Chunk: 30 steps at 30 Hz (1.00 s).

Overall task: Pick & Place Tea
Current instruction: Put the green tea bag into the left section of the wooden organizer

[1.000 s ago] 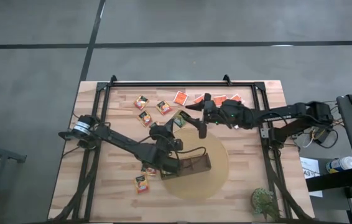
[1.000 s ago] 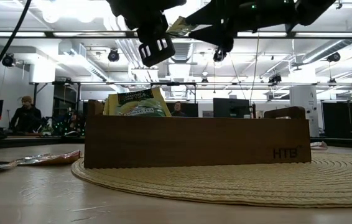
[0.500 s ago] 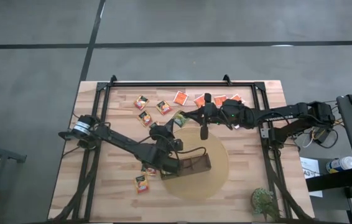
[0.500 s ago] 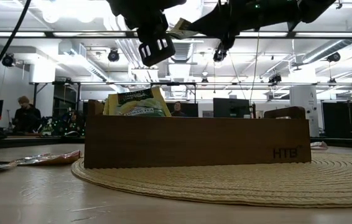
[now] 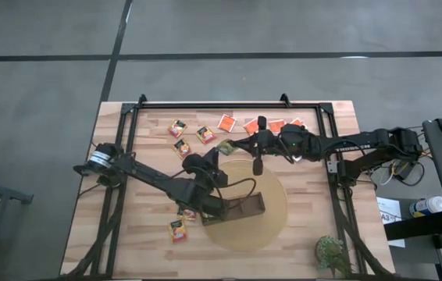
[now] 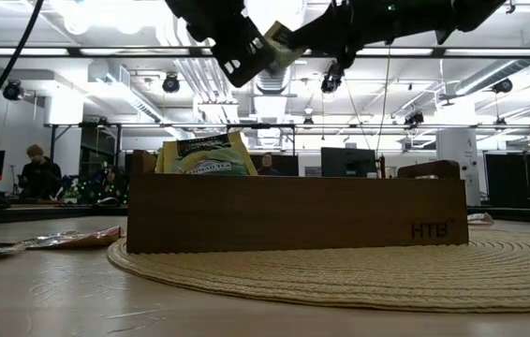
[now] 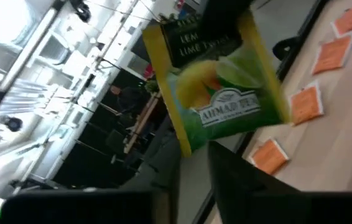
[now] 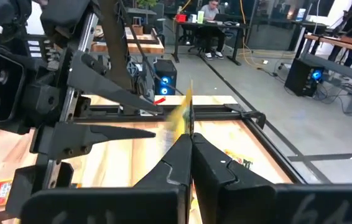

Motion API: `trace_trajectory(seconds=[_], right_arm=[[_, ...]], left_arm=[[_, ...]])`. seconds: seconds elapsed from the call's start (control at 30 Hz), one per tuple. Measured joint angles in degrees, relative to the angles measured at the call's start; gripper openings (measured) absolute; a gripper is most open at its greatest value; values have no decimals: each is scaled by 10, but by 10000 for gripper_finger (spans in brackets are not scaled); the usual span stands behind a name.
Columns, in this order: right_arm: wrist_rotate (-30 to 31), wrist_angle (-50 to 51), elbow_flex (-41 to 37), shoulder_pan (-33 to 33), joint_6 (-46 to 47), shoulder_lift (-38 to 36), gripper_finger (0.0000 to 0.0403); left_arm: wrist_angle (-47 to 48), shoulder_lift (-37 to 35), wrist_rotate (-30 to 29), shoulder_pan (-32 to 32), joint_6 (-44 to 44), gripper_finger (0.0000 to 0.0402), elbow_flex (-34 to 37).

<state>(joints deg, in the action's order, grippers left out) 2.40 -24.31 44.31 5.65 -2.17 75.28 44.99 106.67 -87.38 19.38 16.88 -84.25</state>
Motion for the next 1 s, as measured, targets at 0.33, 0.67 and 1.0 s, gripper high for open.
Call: trace_trajectory(seconds=[0.33,0.67,1.0], right_arm=[[8,46,-1,0,-11,-36,8],[-35,229,3,1,-48,-96,8],[-225,259,11,-2,-48,-83,8]], left_arm=[[6,-1,71,14,-33,172,-3],[29,-55,80,77,26,174,-28],[52,-185,-3,146,278,174,86]])
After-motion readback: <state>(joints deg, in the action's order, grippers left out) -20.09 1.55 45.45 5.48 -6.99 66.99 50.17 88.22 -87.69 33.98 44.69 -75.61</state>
